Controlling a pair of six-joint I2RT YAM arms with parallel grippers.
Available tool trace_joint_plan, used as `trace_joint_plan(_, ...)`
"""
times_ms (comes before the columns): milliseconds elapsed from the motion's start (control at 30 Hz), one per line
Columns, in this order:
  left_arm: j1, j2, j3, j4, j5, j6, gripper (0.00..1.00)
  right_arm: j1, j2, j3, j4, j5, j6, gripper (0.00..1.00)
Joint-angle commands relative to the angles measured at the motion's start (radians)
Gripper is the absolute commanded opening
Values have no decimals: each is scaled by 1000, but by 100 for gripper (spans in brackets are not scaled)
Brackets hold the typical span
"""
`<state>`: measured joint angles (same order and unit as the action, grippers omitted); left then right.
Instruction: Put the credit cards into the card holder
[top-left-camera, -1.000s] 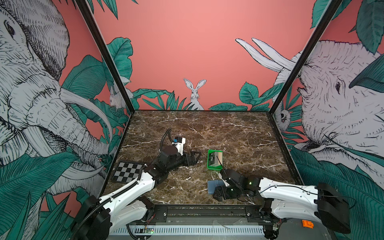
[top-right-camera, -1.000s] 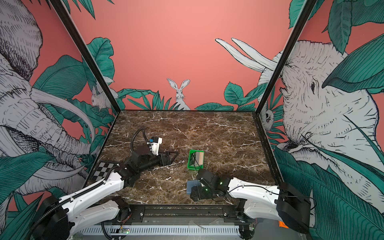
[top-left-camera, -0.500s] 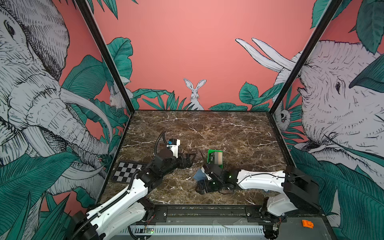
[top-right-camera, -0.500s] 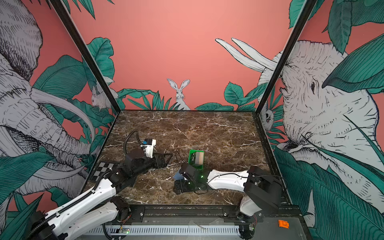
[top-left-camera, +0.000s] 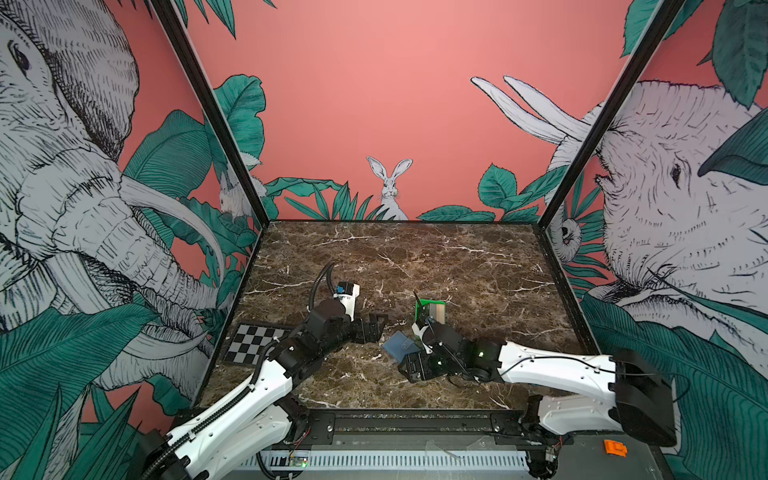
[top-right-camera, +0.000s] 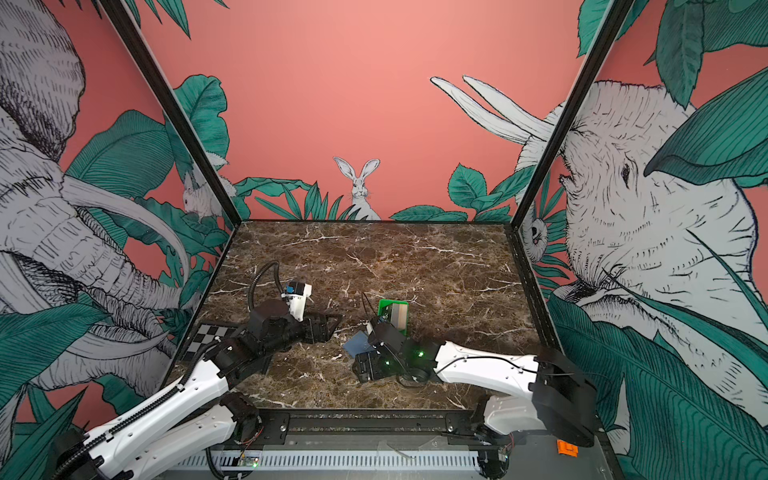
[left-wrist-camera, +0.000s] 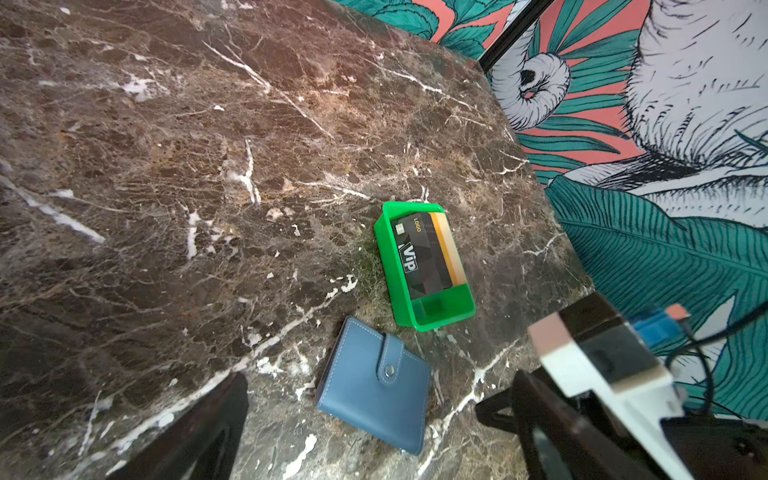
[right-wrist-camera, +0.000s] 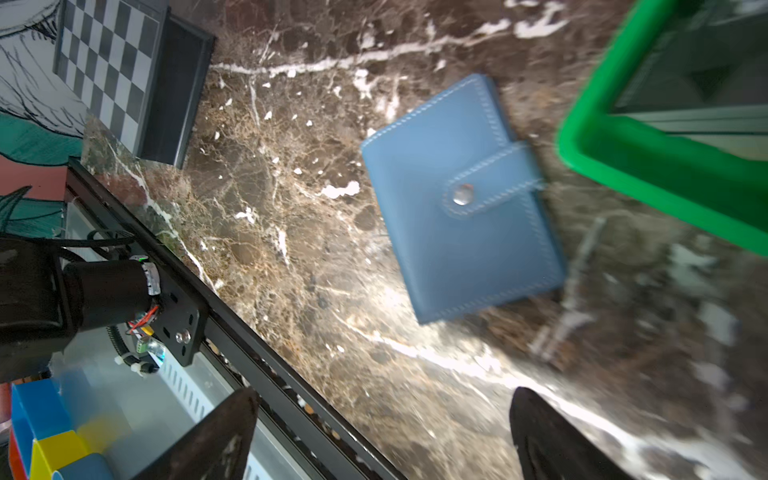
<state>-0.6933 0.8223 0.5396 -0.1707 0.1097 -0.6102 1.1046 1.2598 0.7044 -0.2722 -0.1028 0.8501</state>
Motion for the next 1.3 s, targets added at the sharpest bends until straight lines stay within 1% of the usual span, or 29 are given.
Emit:
trace_joint_plan(0,-1,-15,-18,-56,46,-17,99,-34,-36,-34,-91,73,-25,93)
trace_joint_plan(100,-1,-25,-56,-35,71,-54,99,-58,-40,-35,-85,65,-34,93)
trace_joint_plan(267,-1,11,-133,127,114,-144,99,-99,-10,-22,-49,37,-26,93)
trace_joint_plan(333,-1,64,-141,194,136,-167,99,-109,-9,-22,-47,51,-15,93)
trace_joint_plan(467,-1,198,-81,180,137,-159,99,-120,-34,-23,-87,105,0,93)
trace_joint_plan(633,0,394,17,205,167,-148,99,-147,-121,-43,-143,176,15,94)
trace_joint_plan(700,-1,465,64,201,171,-149,95,-161,-155,-49,-159,197,21,94)
trace_joint_plan(833,-2,607,166,209,206,-154,92,-187,-215,-61,-197,219,28,94)
trace_joint_plan(933,-2,697,213,251,240,-174,90,-199,-247,-67,-231,238,28,94)
trace_joint_plan(967,-1,723,227,268,254,-178,88,-202,-258,-71,-239,243,29,94)
trace_joint_plan(1033,-37,770,260,287,277,-180,85,-208,-275,-80,-248,247,29,94)
trace_joint_plan(1133,-61,837,311,289,300,-173,78,-219,-290,-98,-246,236,34,94)
trace_joint_plan(1267,-81,894,338,330,318,-198,69,-224,-308,-118,-239,230,43,94)
